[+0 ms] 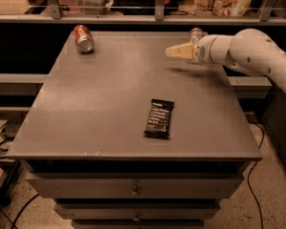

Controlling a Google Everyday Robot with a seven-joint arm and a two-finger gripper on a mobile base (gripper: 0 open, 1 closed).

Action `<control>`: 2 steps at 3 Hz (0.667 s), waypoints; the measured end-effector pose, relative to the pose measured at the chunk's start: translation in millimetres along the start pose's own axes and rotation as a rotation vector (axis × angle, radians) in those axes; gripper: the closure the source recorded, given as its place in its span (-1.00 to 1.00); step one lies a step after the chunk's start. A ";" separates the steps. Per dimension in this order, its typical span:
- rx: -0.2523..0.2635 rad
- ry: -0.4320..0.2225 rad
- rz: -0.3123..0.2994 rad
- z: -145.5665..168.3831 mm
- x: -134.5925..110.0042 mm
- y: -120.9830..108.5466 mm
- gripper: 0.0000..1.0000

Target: Move water bottle near coke can

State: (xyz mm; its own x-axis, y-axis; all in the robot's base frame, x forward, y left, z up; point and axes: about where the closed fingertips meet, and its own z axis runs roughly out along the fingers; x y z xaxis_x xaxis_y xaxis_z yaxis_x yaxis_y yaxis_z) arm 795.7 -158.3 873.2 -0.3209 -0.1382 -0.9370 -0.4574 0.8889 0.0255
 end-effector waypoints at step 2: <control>0.060 -0.002 0.076 14.1 5.5 -32.1 -0.68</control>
Offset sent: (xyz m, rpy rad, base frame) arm 0.0357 -0.0547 -0.0191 0.0604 0.0533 -0.1698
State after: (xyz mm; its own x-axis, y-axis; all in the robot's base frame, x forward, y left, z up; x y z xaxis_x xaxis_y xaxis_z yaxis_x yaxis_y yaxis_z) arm 820.2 -181.4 862.3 -0.3509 -0.0684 -0.9339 -0.3810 0.9215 0.0757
